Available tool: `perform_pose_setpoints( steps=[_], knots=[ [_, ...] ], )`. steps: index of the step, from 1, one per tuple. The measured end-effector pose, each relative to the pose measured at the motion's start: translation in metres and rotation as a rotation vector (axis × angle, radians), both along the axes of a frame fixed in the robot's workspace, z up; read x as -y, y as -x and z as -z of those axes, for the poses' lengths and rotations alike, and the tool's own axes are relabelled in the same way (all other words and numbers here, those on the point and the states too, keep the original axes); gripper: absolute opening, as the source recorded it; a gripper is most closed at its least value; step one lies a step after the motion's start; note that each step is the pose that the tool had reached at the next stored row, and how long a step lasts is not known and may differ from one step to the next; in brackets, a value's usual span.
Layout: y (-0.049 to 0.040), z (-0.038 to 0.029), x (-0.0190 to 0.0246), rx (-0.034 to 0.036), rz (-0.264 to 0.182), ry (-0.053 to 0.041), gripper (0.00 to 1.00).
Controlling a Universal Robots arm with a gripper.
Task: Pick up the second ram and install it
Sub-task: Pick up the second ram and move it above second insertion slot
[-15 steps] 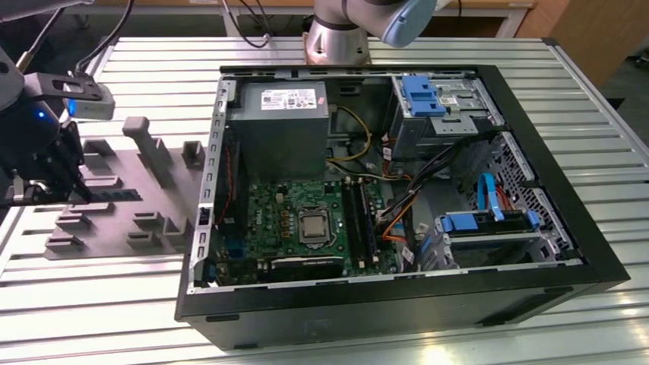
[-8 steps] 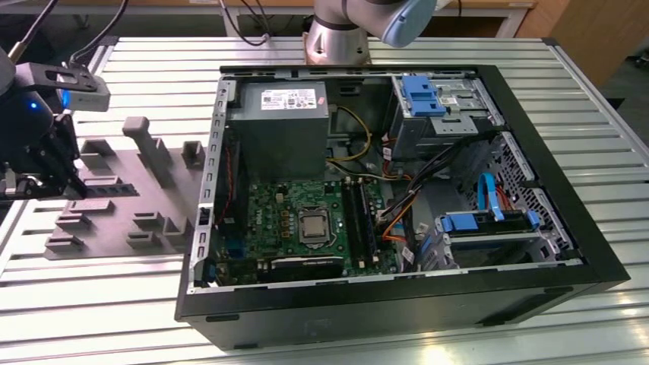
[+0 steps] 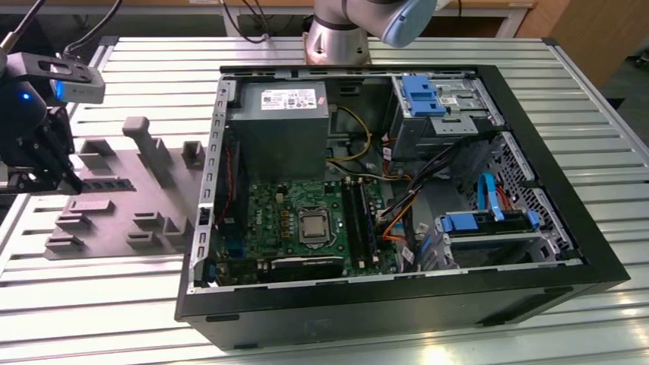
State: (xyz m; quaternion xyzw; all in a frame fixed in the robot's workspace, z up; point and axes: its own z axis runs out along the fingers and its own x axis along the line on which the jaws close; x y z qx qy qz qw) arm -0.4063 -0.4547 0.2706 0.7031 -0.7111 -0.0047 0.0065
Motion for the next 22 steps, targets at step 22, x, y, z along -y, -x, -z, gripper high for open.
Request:
perform_pose_setpoints(
  steps=[22],
  knots=[
    [-0.0023,-0.0181,-0.0009,-0.0001,0.000,0.0009,0.14]
  ],
)
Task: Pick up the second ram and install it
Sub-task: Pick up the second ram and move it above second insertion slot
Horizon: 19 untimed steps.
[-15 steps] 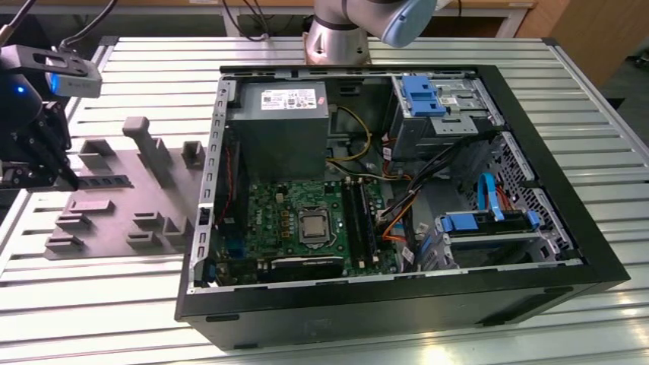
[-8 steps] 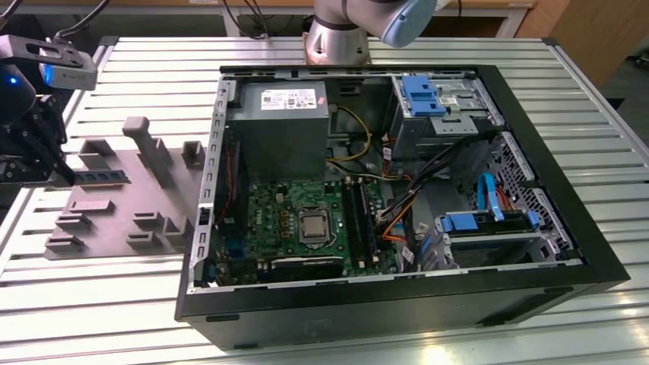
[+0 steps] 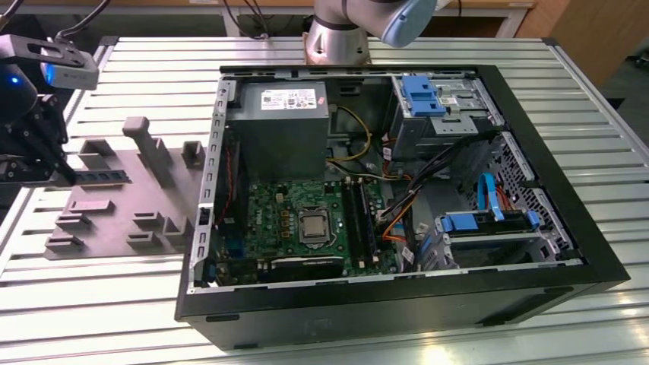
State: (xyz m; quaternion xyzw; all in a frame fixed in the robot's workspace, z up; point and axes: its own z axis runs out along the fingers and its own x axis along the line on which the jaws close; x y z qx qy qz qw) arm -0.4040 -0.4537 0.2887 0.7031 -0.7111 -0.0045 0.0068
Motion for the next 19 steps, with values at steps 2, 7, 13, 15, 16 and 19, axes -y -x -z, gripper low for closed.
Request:
perform_pose_setpoints(
  steps=[2,7,13,15,16,19],
  knots=[
    [-0.0002,0.0001,0.0000,0.0001,0.000,-0.0001,0.14],
    [-0.0004,0.0001,0.0000,0.0001,0.000,-0.0001,0.14],
    [-0.0004,-0.0015,0.0000,-0.0001,0.000,0.0000,0.14],
    [-0.0004,-0.0049,0.0000,0.0001,0.000,0.0000,0.14],
    [-0.0005,-0.0073,0.0000,0.0001,0.000,-0.0001,0.14],
    [-0.0004,-0.0150,-0.0001,0.0001,0.000,-0.0001,0.14]
  ],
)
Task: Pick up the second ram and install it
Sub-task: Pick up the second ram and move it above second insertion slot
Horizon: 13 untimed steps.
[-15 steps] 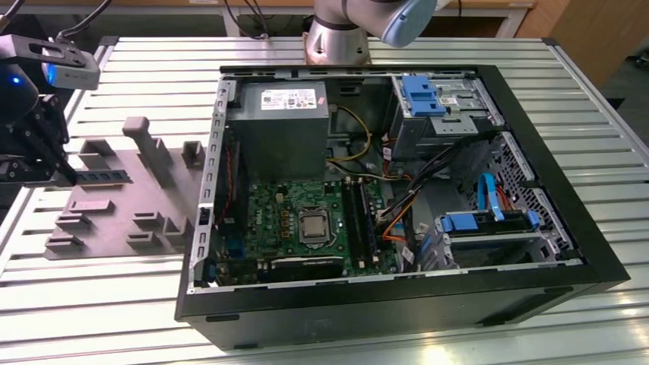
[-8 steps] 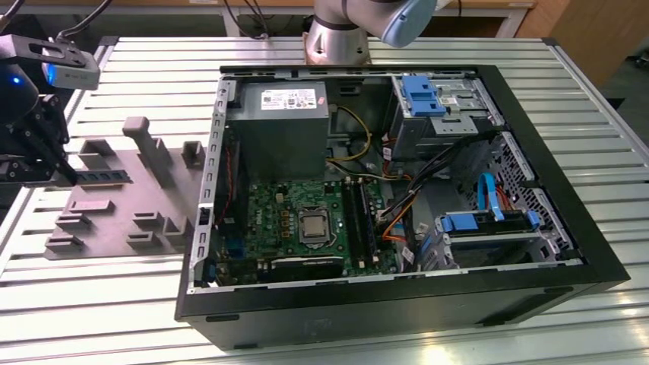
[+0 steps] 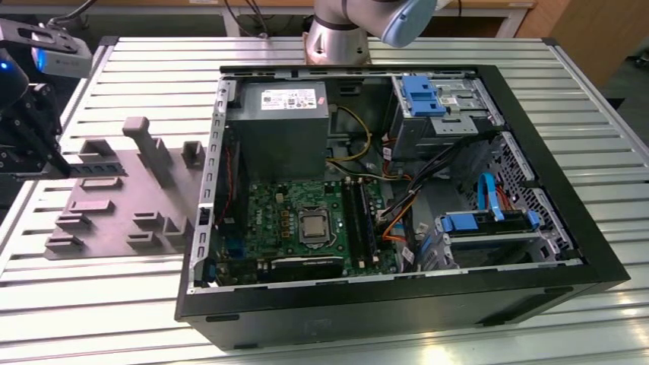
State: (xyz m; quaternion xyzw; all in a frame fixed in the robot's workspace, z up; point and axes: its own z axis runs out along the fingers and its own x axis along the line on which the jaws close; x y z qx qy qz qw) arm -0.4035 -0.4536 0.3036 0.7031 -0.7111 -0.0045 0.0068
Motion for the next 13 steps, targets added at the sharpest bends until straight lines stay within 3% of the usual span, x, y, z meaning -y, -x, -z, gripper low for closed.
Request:
perform_pose_setpoints(
  steps=[13],
  knots=[
    [0.0000,-0.0514,-0.0009,0.0000,0.000,0.0000,0.14]
  ],
)
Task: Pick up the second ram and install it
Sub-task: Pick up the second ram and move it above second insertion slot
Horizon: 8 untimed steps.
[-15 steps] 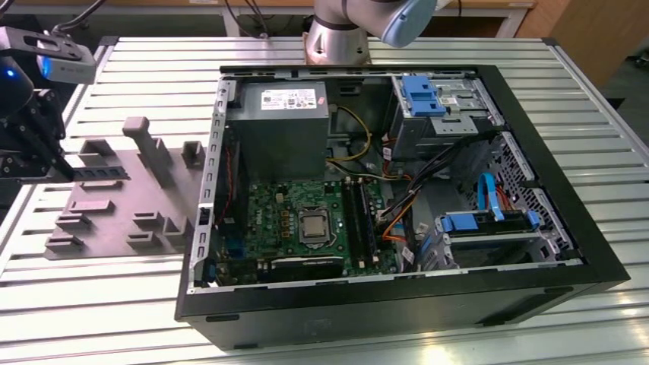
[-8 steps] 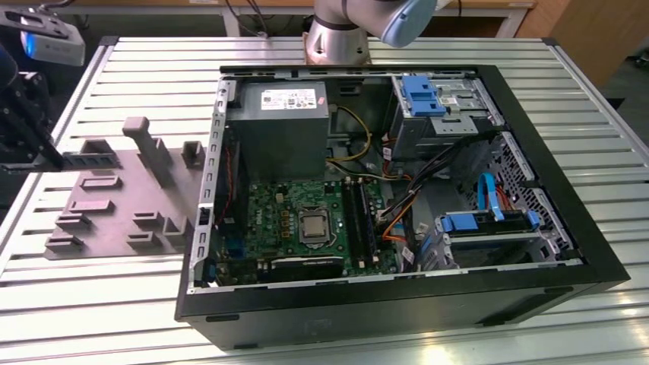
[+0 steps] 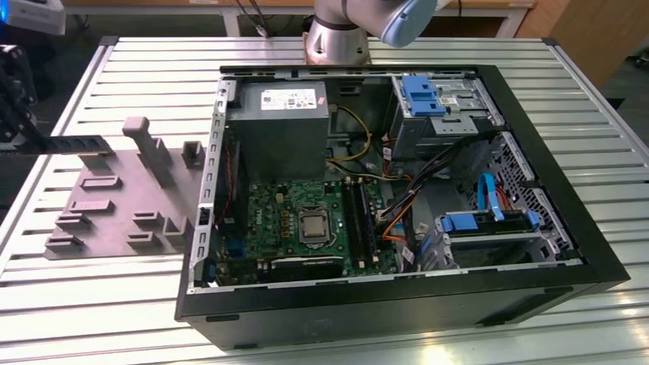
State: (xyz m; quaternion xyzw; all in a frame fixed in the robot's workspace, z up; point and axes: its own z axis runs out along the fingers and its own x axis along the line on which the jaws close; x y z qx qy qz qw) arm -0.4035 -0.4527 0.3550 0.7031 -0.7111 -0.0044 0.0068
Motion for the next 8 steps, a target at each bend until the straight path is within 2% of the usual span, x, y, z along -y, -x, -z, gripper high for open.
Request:
perform_pose_setpoints(
  steps=[8],
  knots=[
    [0.0000,-0.0332,-0.0008,0.0001,0.000,-0.0001,0.14]
  ],
)
